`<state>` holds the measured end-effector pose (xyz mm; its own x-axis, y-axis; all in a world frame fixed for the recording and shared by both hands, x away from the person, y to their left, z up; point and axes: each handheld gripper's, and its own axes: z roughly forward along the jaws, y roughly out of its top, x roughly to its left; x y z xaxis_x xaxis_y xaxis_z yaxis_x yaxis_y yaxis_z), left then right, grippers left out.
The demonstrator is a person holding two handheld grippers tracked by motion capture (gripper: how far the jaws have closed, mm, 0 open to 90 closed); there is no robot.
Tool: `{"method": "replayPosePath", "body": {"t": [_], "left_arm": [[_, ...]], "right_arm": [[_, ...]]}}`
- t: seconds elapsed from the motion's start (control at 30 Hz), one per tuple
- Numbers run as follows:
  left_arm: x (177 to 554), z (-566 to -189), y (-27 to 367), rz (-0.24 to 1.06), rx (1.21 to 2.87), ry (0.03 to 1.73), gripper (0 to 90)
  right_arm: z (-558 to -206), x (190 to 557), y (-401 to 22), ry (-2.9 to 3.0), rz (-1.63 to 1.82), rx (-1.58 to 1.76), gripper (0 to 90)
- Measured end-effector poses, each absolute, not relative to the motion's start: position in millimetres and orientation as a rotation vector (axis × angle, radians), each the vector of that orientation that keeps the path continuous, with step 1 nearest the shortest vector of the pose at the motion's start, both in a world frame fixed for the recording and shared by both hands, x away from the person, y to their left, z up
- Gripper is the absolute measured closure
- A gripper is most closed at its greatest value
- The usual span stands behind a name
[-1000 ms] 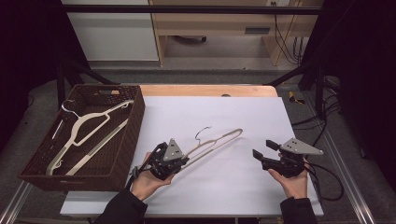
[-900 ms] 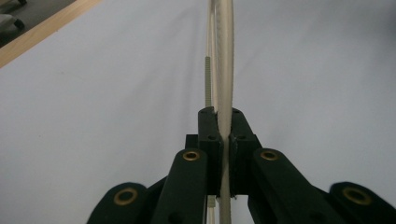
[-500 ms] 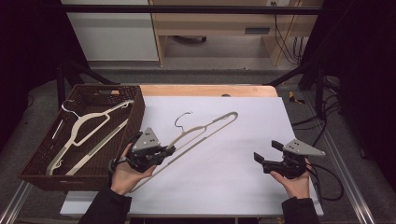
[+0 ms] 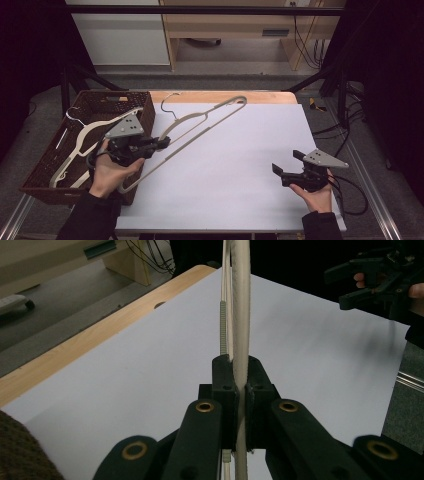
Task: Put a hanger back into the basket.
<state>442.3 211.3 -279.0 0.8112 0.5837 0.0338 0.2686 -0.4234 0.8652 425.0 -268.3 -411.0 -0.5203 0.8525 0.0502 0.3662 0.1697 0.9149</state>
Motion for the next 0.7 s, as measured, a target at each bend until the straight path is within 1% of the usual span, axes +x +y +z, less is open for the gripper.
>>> {"method": "replayPosePath", "body": {"t": [0.13,0.4,0.53,0.7], "left_arm": [[444,-266,228,0.432,2.024,0.623,86.7],[452,-247,274,0.488,2.007,0.640,86.6],[457,-244,296,0.521,2.011,0.659,86.6],[463,-248,321,0.520,1.975,0.683,86.6]], "right_arm": [[-410,425,-269,1.964,1.337,1.151,8.1],[-409,424,-269,1.958,1.337,1.155,7.5],[-409,424,-270,1.958,1.321,1.146,7.4],[-409,424,-269,1.957,1.333,1.158,7.0]]}}
